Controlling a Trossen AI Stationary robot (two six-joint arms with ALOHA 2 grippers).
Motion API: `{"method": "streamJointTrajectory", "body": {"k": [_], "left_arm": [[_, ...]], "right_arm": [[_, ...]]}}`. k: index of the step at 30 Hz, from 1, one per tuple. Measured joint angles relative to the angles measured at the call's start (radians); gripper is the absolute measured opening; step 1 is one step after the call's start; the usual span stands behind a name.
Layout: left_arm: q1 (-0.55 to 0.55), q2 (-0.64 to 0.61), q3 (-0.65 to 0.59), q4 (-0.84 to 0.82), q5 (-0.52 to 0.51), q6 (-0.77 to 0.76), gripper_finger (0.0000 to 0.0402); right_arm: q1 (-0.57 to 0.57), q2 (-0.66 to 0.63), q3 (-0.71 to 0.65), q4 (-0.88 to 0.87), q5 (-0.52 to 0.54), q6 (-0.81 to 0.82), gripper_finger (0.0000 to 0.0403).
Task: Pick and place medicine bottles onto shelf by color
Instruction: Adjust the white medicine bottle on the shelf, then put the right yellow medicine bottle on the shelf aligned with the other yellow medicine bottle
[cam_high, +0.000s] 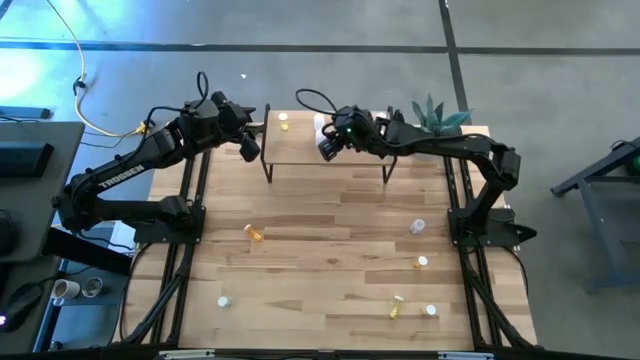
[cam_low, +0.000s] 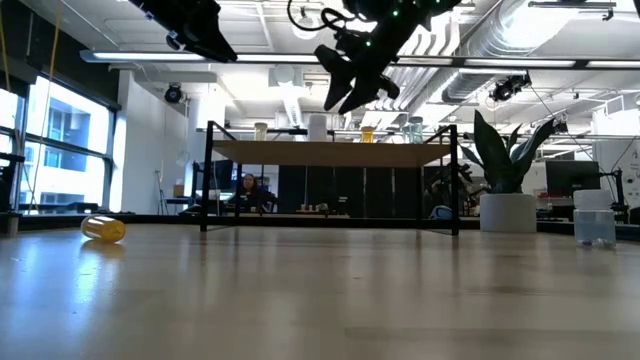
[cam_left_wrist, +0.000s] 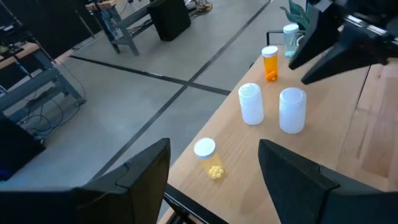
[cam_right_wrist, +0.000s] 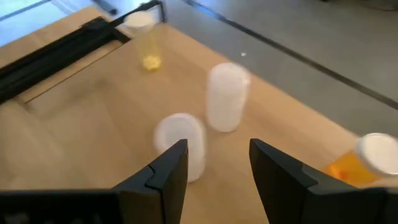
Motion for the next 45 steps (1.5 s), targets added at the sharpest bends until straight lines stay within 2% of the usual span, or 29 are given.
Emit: {"method": "streamJointTrajectory", "body": {"k": [5, 17, 23, 34, 45], "left_arm": [[0.000, 0.000, 0.000, 0.000, 0.000, 0.000, 0.0234], [0.000, 0.000, 0.000, 0.000, -0.001, 0.000, 0.0234], [0.000, 0.000, 0.000, 0.000, -0.001, 0.014, 0.0234], [0.000, 0.000, 0.000, 0.001, -0.003, 0.029, 0.0234], [-0.023, -0.033, 0.000, -0.028, 0.021, 0.001, 0.0234]], "right_arm": [[-0.007, 0.001, 0.000, 0.000, 0.041, 0.001, 0.0163], [-0.015, 0.043, -0.001, -0.001, 0.050, 0.023, 0.0163], [-0.020, 0.042, -0.001, 0.000, -0.005, 0.022, 0.0163], [-0.019, 0.042, -0.001, 0.000, -0.001, 0.020, 0.0163], [-0.011, -0.103, -0.001, -0.075, 0.001, 0.028, 0.0163]]}}
